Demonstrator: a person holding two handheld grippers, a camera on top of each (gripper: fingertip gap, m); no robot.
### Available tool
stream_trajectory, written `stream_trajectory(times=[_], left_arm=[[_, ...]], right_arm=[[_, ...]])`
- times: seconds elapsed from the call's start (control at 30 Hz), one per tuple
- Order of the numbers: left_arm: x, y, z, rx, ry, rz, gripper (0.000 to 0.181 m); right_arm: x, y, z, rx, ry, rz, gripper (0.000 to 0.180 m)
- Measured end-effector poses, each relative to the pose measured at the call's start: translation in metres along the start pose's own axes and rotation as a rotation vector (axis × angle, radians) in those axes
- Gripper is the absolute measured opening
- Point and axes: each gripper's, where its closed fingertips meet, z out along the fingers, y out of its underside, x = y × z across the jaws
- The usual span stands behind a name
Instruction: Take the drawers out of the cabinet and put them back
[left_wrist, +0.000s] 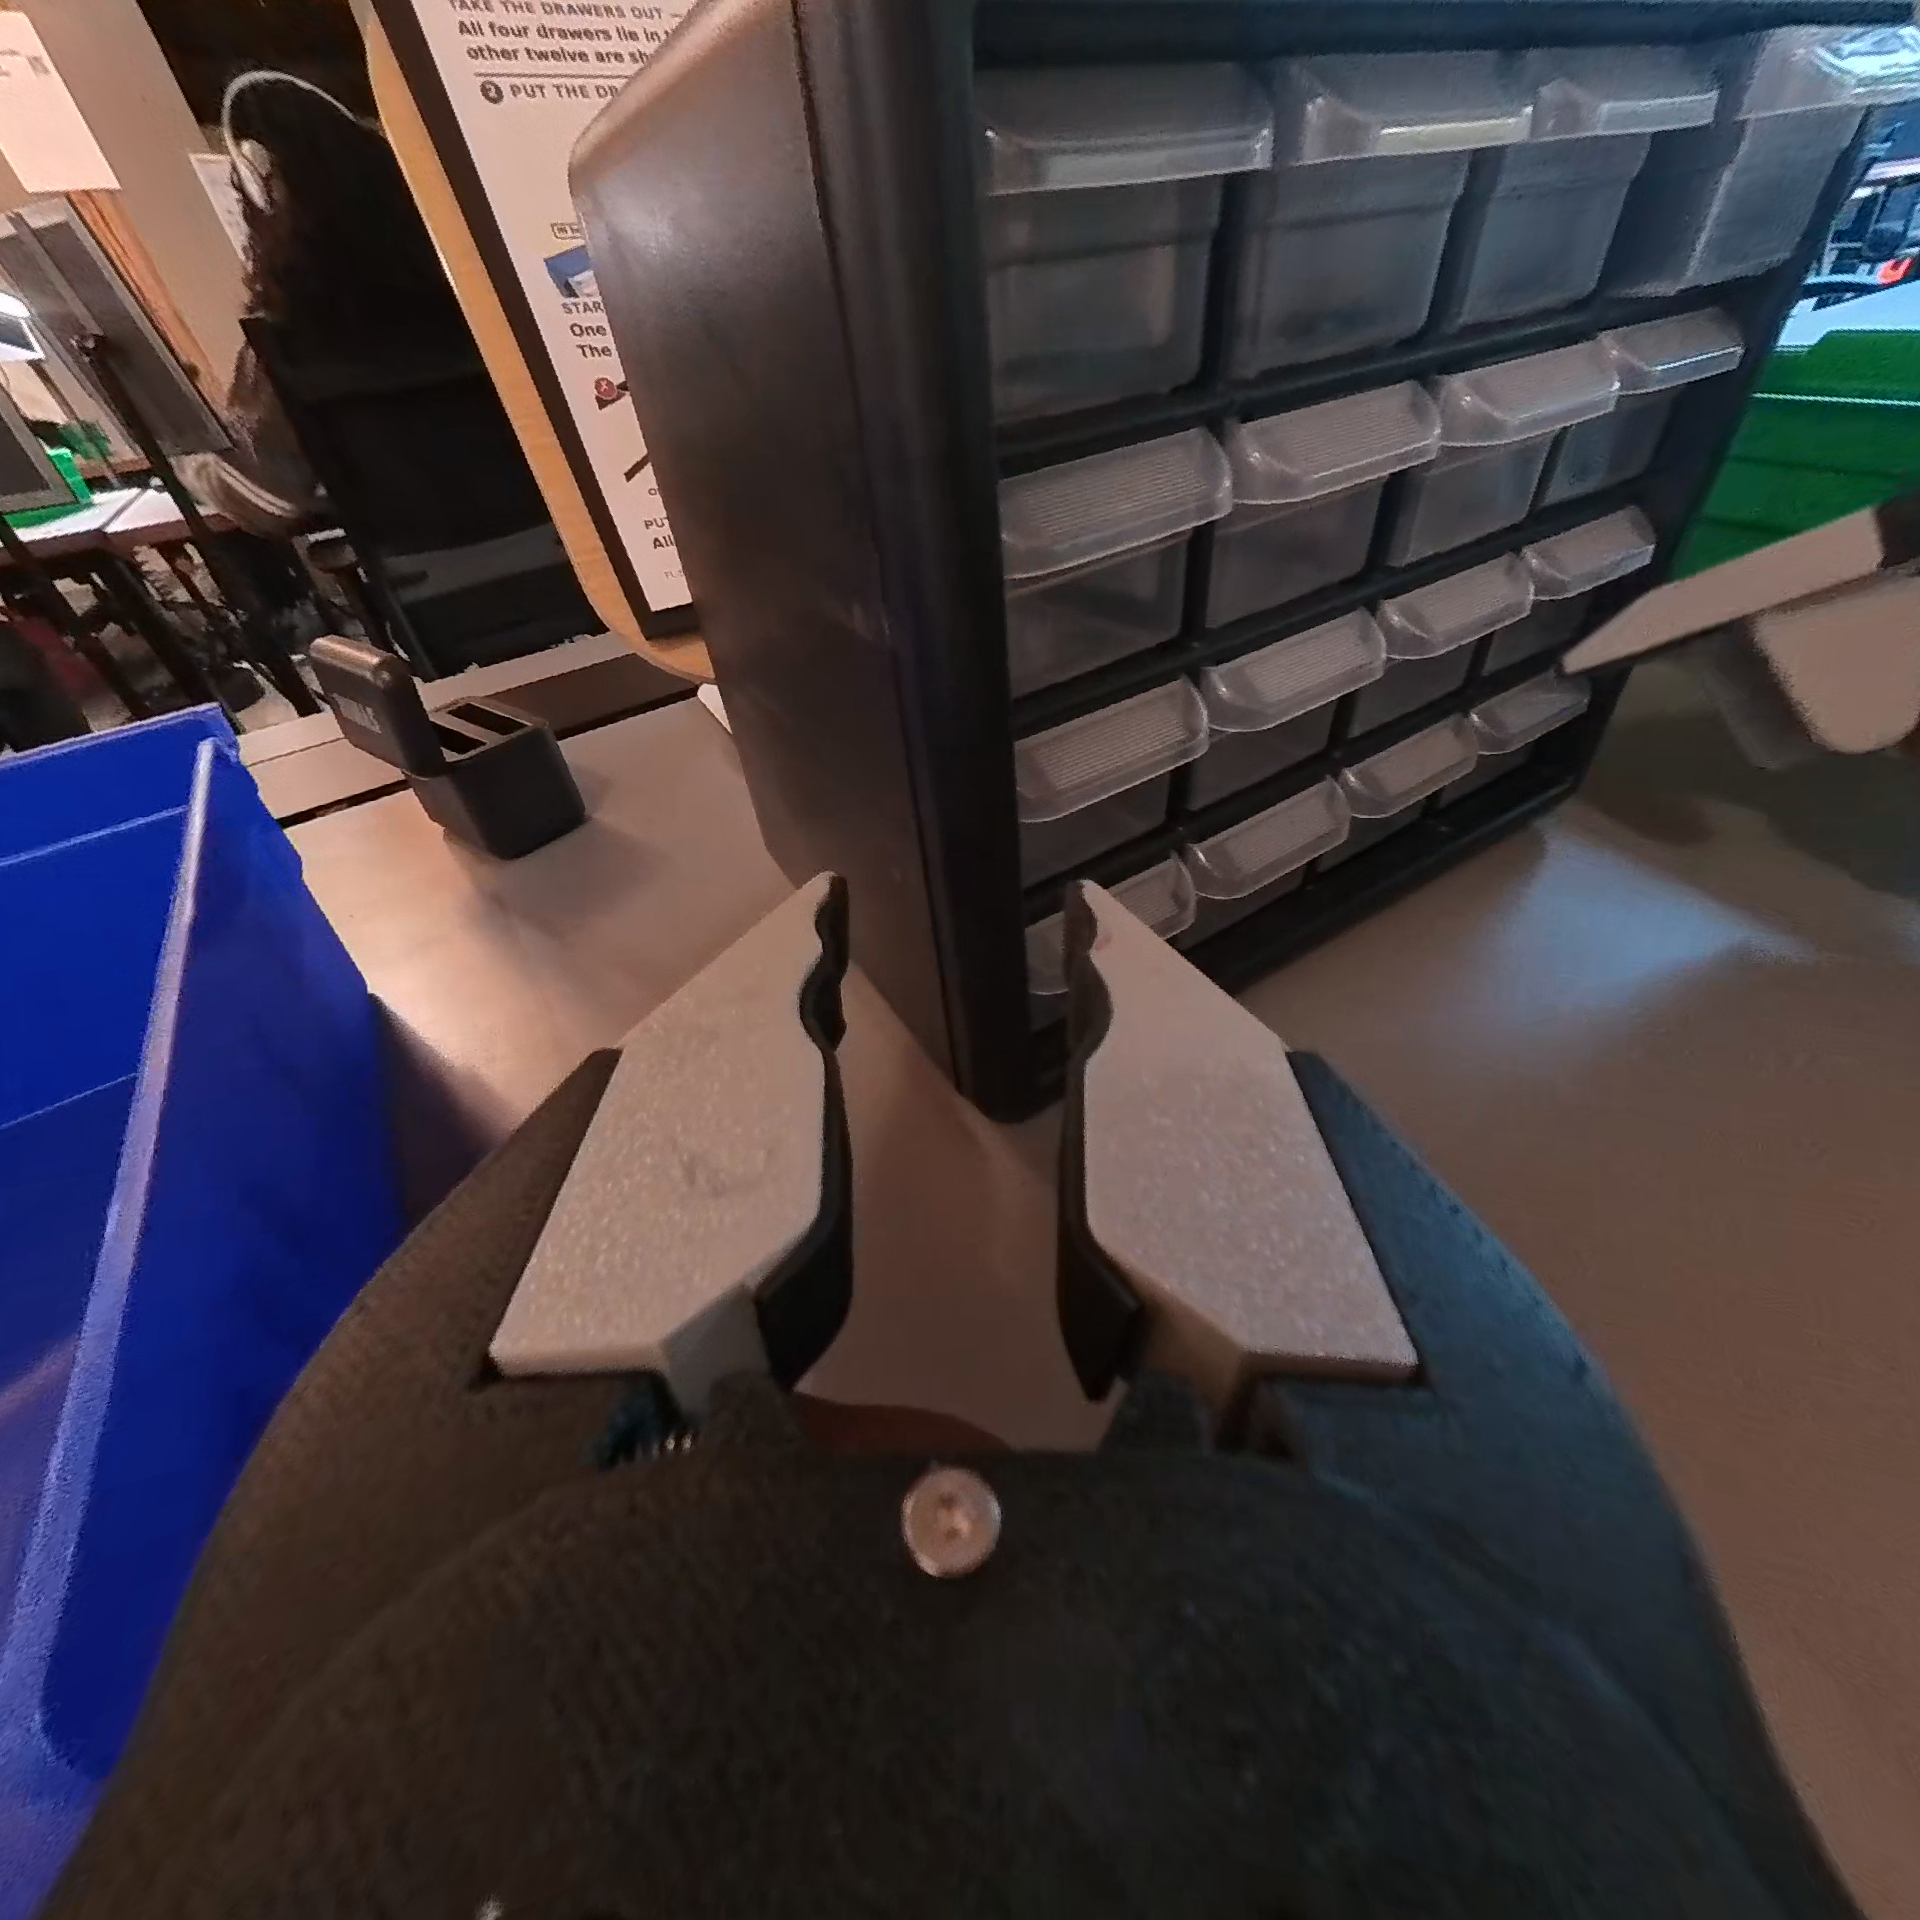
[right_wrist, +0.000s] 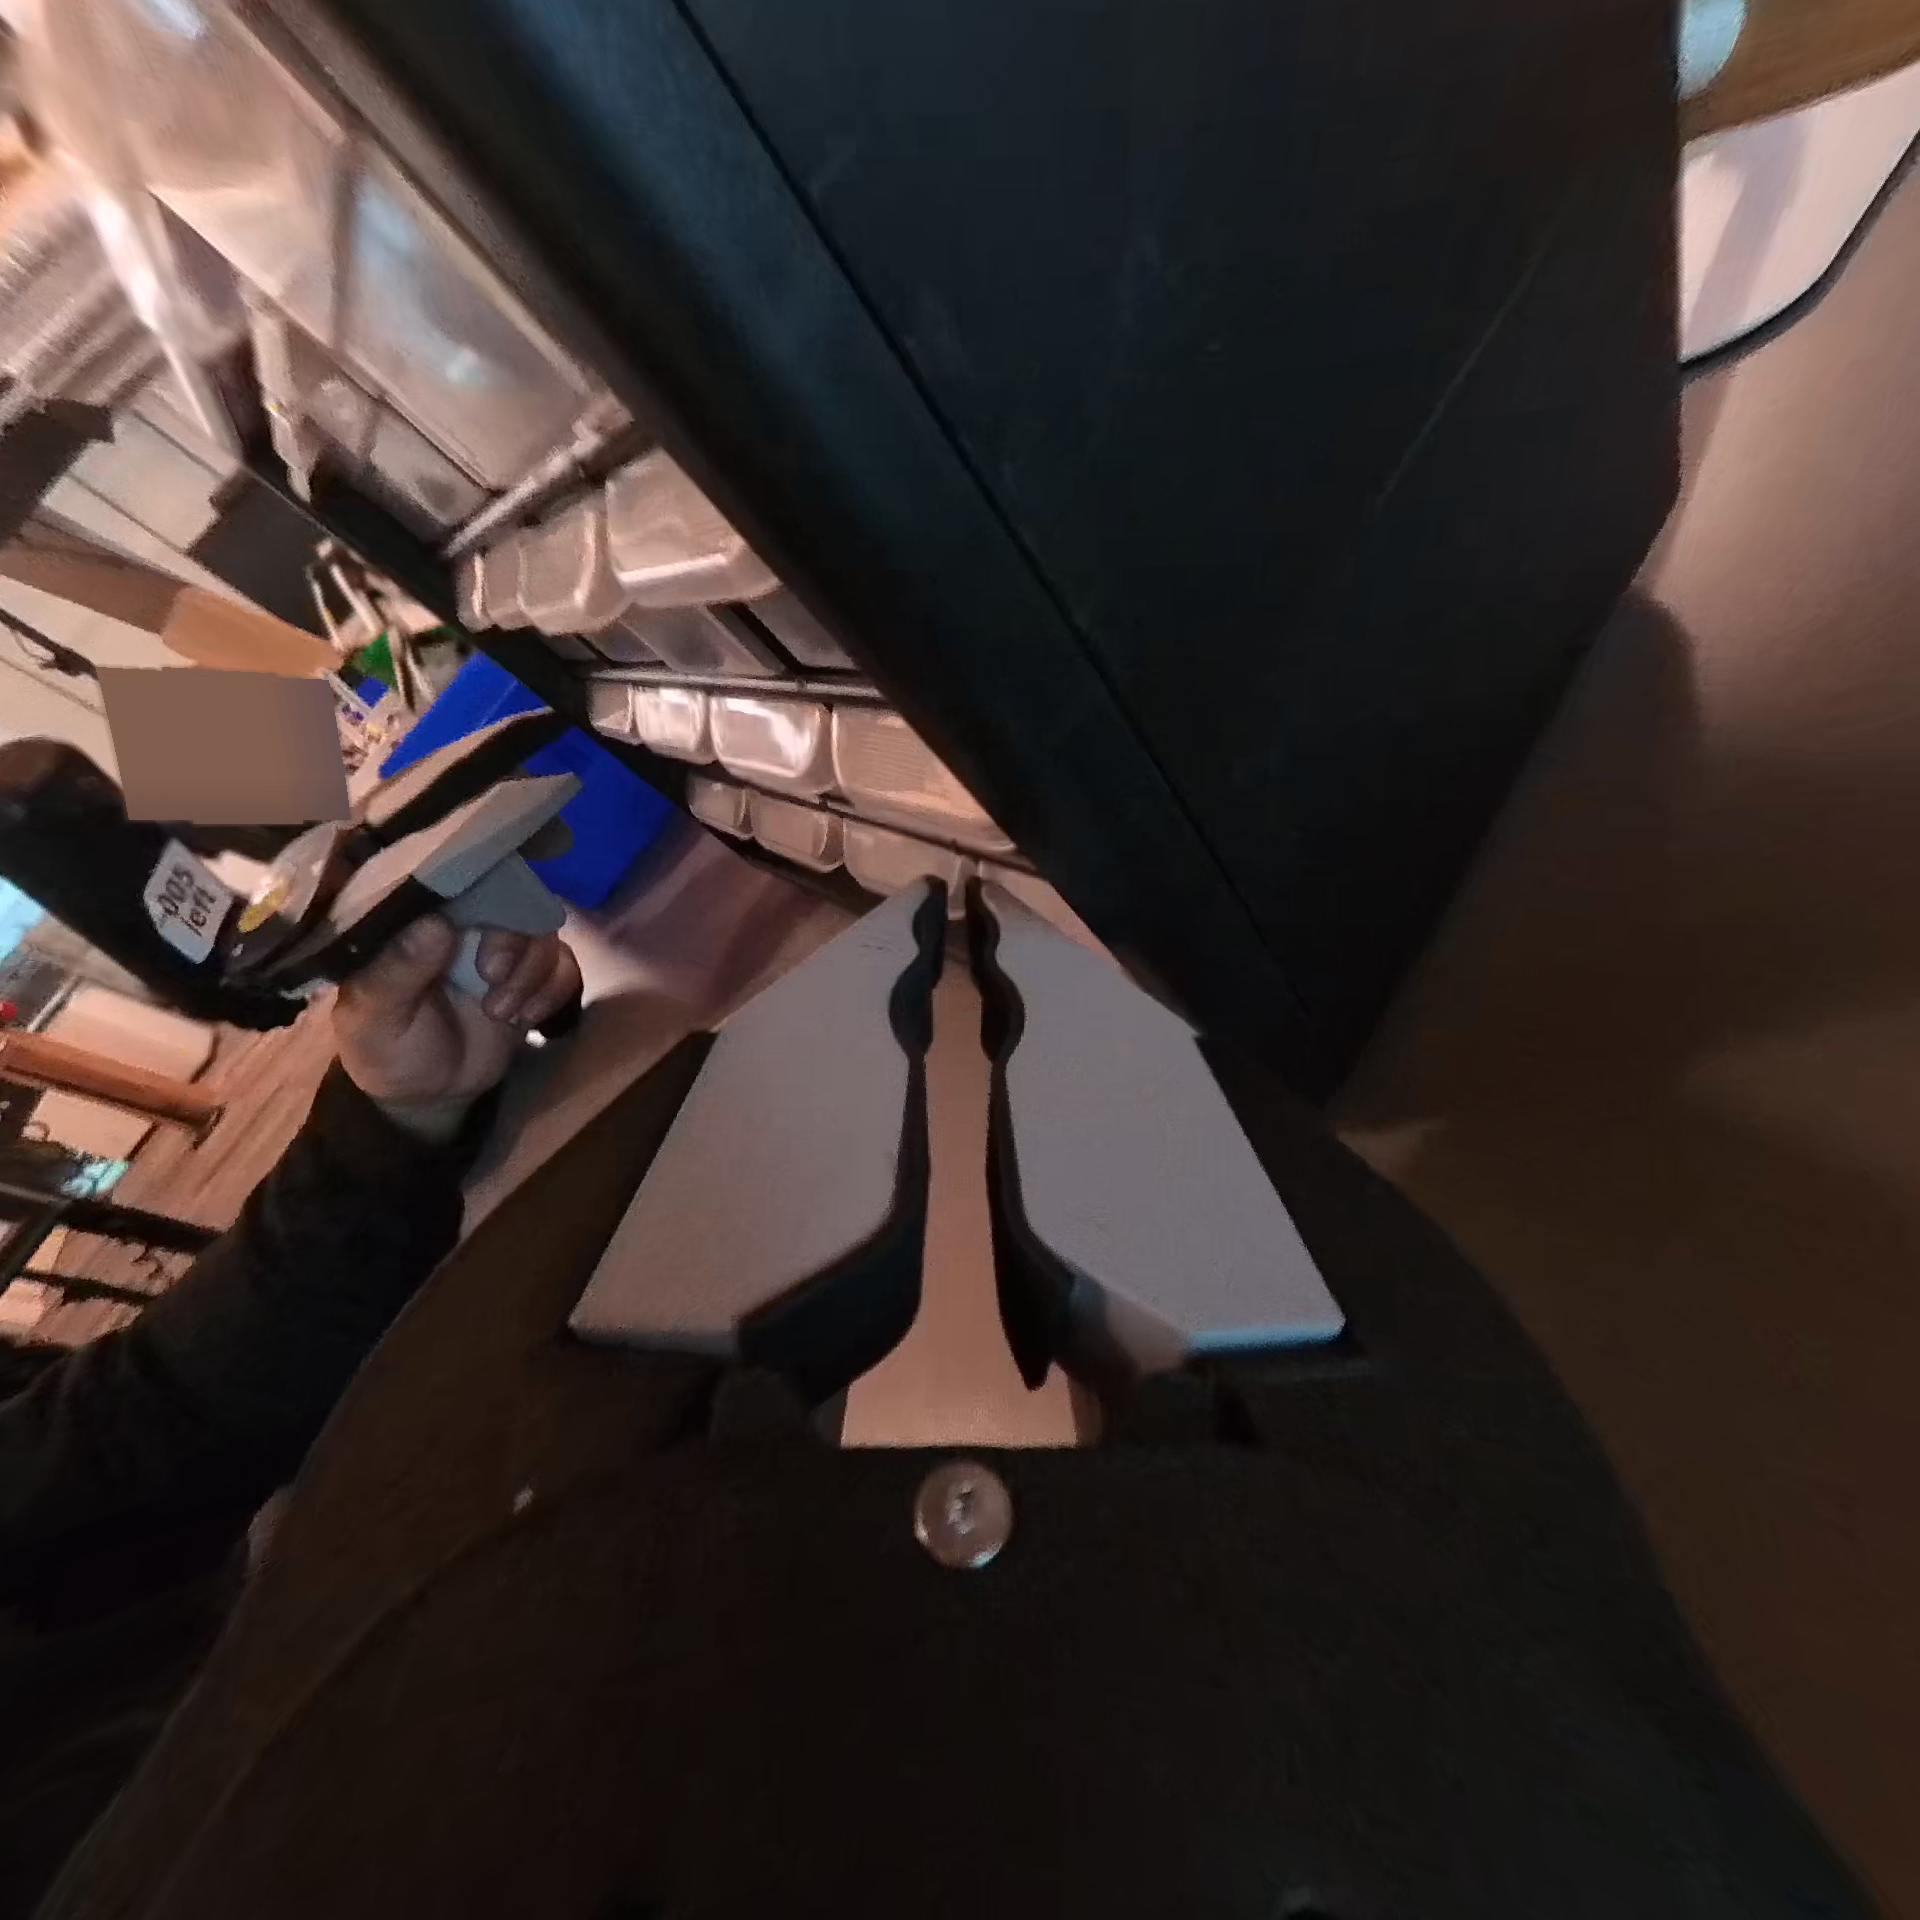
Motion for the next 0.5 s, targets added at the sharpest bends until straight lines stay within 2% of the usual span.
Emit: stream_trajectory(times=[0.27, 0.5], left_arm=[[0.002, 0.001, 0.001, -0.008, 0.014, -0.001, 0.039], [0.001, 0.0, 0.0, -0.001, 0.008, 0.0, 0.039]], right_arm=[[-0.005, -0.002, -0.001, 0.022, -0.07, 0.076, 0.014], [-0.003, -0.006, -0.01, 0.015, -0.046, 0.074, 0.014]])
